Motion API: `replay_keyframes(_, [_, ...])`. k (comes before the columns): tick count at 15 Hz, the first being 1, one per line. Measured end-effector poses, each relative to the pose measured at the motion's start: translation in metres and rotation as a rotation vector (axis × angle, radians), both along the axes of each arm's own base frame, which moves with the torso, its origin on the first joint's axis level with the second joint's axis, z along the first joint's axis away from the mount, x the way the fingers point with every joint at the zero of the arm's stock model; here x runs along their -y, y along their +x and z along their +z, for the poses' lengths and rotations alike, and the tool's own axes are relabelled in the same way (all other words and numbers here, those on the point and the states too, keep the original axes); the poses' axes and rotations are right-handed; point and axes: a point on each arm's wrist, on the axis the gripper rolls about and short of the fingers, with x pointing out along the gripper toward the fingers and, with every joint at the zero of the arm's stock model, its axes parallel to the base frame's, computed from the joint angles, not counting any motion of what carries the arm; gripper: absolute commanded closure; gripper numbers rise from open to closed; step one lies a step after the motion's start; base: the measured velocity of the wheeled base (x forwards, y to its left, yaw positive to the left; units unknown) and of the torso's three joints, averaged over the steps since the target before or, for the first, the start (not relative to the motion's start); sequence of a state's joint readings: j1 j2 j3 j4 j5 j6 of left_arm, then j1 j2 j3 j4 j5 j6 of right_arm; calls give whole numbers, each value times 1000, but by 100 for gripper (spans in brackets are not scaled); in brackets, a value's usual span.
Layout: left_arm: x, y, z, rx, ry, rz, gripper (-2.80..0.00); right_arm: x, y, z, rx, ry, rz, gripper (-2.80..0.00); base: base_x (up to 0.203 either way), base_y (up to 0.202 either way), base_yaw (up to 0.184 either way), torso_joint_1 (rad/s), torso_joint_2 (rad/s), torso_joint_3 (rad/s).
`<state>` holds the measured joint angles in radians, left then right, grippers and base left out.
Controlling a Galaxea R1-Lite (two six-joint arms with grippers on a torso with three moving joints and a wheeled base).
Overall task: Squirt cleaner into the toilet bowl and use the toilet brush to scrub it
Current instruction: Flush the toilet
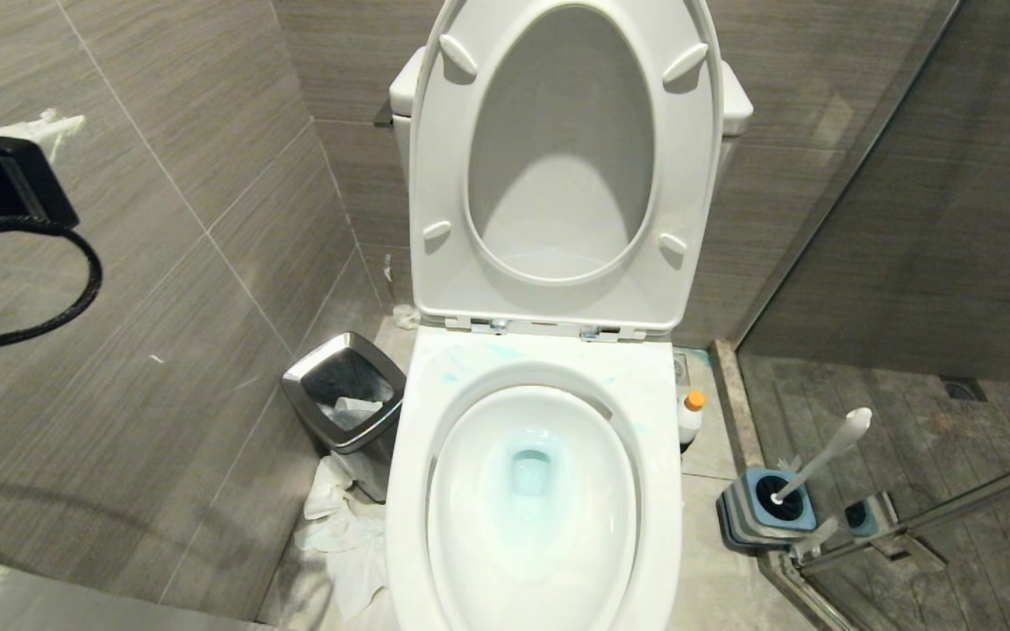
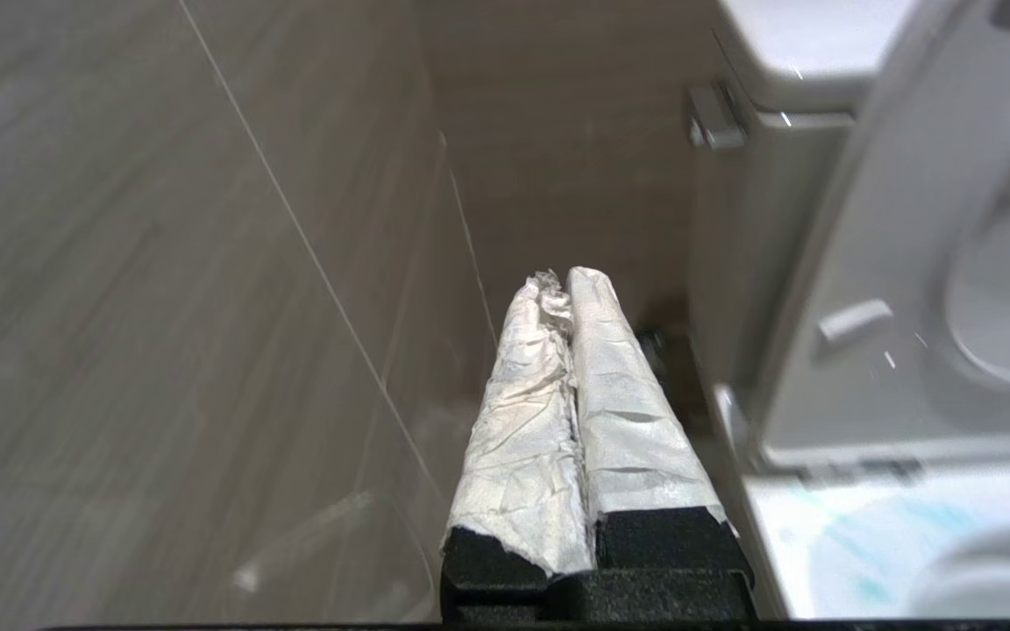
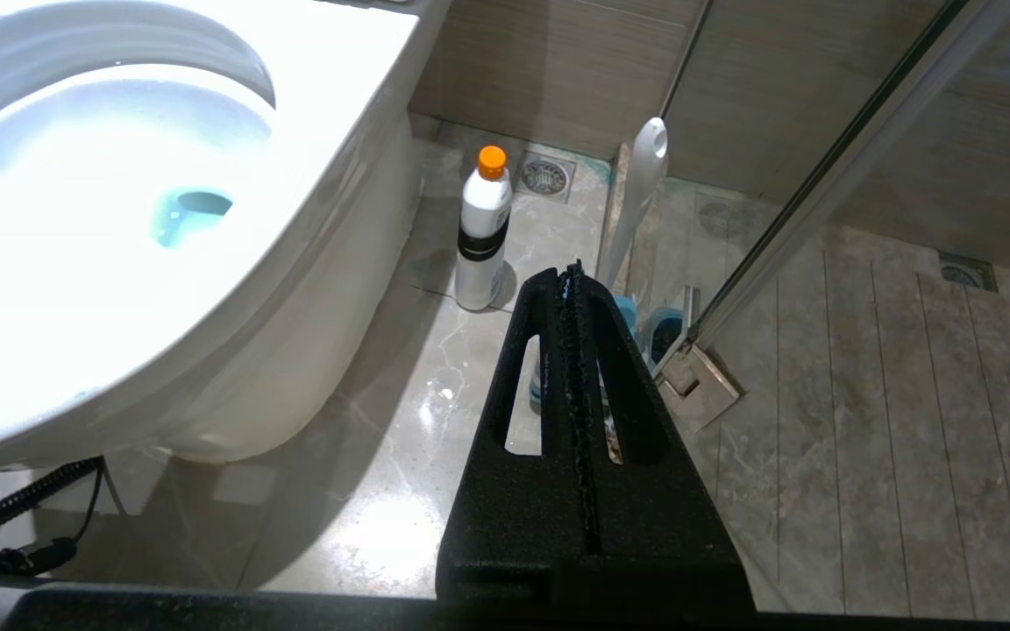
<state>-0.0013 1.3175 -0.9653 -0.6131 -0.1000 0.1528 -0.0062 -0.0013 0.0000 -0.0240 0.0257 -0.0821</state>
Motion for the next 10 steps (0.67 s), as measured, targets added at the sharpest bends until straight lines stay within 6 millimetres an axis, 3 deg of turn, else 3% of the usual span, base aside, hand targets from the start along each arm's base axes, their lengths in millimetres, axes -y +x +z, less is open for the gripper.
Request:
replay_keyframes(3, [2, 39, -3, 167, -13, 15, 0, 0, 0, 0, 0, 0, 0, 0, 0, 0, 0, 0, 0, 0])
replay_keyframes(6, [9, 61, -3, 220, -23, -9, 0, 0, 0, 0, 0, 0, 0, 0, 0, 0, 0, 0, 0, 0])
replay_keyframes(10, [28, 88, 19, 297, -63, -4, 0, 0, 0, 0, 0, 0, 0, 0, 0, 0, 0, 0, 0, 0])
